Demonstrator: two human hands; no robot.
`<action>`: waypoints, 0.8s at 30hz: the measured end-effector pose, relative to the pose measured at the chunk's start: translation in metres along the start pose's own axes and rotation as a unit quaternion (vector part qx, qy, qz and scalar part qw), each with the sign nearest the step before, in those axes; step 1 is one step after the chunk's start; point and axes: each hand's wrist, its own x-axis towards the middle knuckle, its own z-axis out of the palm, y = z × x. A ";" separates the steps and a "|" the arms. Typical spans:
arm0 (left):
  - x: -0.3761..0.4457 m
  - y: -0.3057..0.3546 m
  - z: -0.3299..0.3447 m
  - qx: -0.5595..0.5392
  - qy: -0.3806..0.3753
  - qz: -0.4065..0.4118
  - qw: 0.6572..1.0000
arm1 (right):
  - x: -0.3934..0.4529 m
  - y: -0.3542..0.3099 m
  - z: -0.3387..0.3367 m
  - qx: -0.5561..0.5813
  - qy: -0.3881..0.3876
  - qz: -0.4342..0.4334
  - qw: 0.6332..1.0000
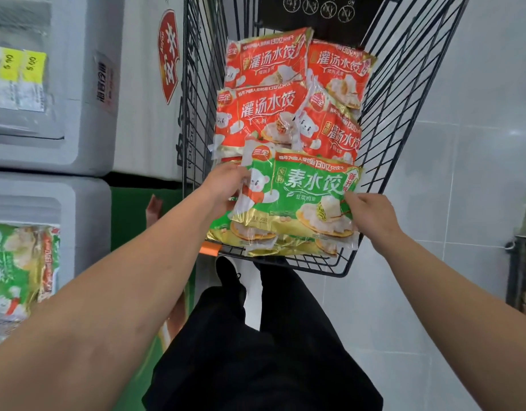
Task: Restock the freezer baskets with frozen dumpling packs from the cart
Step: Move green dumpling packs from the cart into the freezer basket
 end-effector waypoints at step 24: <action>-0.198 -0.162 -0.209 -0.342 0.318 0.123 0.876 | -0.152 -0.207 0.139 0.128 -0.128 -0.227 0.957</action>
